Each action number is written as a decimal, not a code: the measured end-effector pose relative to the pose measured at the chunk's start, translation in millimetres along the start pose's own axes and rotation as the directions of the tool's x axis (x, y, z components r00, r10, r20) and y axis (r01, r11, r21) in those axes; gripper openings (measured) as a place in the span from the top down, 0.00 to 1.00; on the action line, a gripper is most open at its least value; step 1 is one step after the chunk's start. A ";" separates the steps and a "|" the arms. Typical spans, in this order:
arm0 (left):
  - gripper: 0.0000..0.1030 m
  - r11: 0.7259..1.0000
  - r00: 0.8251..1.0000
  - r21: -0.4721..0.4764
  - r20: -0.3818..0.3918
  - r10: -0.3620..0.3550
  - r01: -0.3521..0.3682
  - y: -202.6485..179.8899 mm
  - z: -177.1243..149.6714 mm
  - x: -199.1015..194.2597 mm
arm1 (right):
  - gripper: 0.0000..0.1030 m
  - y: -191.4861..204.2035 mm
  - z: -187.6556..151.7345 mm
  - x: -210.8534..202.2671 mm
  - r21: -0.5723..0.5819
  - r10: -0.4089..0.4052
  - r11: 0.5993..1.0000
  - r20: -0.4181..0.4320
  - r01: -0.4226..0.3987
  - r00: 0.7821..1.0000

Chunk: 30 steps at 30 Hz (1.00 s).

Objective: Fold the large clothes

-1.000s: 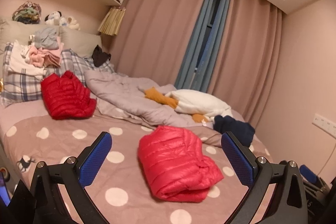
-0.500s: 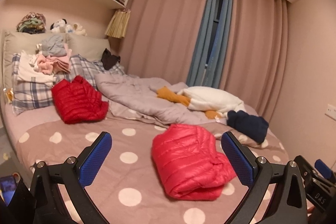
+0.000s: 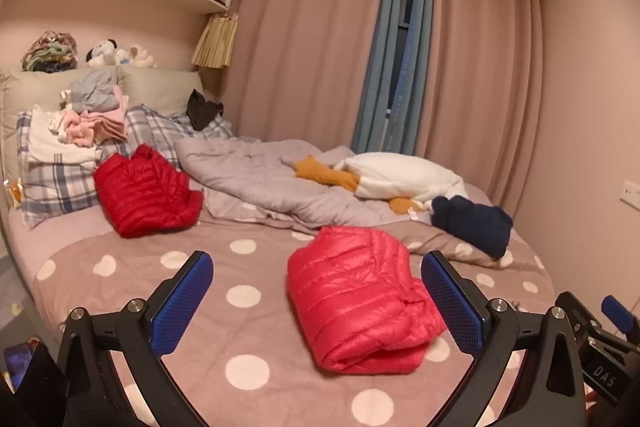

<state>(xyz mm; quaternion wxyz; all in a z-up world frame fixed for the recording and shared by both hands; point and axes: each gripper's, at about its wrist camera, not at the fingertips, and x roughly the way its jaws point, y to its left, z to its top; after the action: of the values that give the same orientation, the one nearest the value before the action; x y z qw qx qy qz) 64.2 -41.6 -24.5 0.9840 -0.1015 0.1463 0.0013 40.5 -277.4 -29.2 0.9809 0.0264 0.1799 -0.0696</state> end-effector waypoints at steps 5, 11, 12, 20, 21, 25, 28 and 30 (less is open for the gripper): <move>0.00 1.000 1.000 -0.003 0.013 0.008 -0.008 0.9 1.0 -3.0 | 0.00 0.3 -0.6 0.7 -0.011 -0.012 1.000 -0.007 0.012 1.000; 0.00 1.000 1.000 0.009 -0.004 0.015 -0.015 -0.2 1.2 -2.2 | 0.00 -1.4 -0.4 0.9 -0.017 -0.020 1.000 -0.012 0.020 1.000; 0.00 1.000 1.000 0.011 -0.007 0.012 -0.012 -0.8 1.5 -1.6 | 0.00 -0.4 -0.7 0.8 -0.017 -0.022 1.000 -0.013 0.022 1.000; 0.00 1.000 1.000 0.025 -0.022 0.000 0.000 -4.7 1.1 -2.0 | 0.00 -1.7 -0.5 0.1 -0.011 -0.030 0.999 -0.016 0.030 0.999; 0.00 1.000 1.000 0.029 -0.026 0.002 -0.001 -4.9 0.7 -1.9 | 0.00 -1.8 -0.6 -0.2 -0.014 -0.032 0.999 -0.017 0.032 0.999; 0.00 0.999 0.999 0.041 -0.037 0.003 -0.002 -5.5 0.8 -0.7 | 0.00 -2.4 -0.6 -1.9 -0.017 -0.036 0.999 -0.015 0.035 0.999; 0.00 0.999 0.999 0.041 -0.038 0.000 0.001 -6.1 1.0 0.0 | 0.00 -3.0 -1.2 -2.0 -0.012 -0.036 0.999 -0.015 0.036 0.999; 0.00 0.999 0.999 0.046 -0.039 -0.003 0.005 -6.3 0.7 0.2 | 0.00 -4.5 -1.4 -2.1 -0.009 -0.038 0.999 -0.018 0.038 0.999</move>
<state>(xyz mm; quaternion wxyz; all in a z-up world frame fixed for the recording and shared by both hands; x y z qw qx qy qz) 64.8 -47.6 -22.6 0.9831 -0.0793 0.1651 -0.0059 37.4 -281.5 -29.9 0.9778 0.0194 0.1896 -0.0870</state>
